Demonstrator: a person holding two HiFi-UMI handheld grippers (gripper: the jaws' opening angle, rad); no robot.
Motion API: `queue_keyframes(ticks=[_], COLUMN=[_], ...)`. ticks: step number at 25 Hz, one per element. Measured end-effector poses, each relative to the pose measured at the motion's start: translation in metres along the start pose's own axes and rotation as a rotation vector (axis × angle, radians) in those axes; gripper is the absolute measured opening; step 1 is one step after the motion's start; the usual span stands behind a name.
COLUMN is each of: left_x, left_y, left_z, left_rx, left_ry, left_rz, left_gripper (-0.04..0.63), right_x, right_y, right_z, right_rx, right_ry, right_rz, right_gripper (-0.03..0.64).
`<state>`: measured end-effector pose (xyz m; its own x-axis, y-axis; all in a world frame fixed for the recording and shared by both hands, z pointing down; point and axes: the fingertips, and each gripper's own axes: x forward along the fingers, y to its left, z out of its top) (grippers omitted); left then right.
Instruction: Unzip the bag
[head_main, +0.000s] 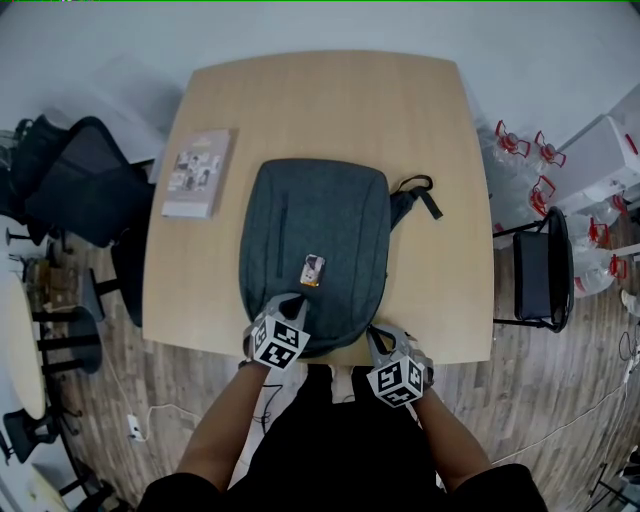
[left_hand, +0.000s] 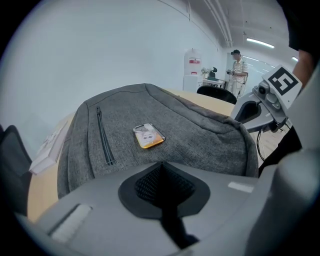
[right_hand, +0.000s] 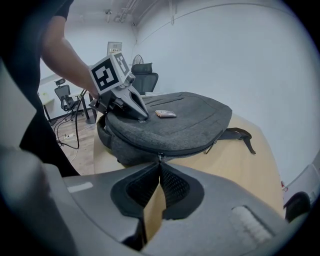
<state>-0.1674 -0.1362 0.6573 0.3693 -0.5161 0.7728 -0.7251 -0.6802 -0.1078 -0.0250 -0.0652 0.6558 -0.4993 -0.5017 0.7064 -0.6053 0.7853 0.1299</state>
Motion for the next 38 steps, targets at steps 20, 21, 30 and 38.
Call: queue_keyframes(ticks=[20,21,30,38], left_x=[0.02,0.021,-0.013,-0.059], left_y=[-0.028,-0.029,-0.053,-0.083], left_z=[0.034,0.035,0.054,0.001], left_rx=[-0.273,-0.281,0.0,0.664], left_ry=[0.003,0.004,-0.047,0.068], left_rz=[0.138,0.138,-0.163,-0.418], left_gripper=[0.009,0.009,0.177,0.312], right_x=[-0.025,-0.026,-0.027,-0.032], right_y=[-0.004,-0.008,-0.025,-0.08], right_z=[-0.012,-0.013,-0.018,-0.032], right_rx=[-0.011,-0.001,0.071,0.144], right_ry=[0.005,0.004,-0.014,-0.013], right_rz=[-0.011,-0.019,-0.033,-0.109], right_gripper=[0.011,0.011,0.011,0.011])
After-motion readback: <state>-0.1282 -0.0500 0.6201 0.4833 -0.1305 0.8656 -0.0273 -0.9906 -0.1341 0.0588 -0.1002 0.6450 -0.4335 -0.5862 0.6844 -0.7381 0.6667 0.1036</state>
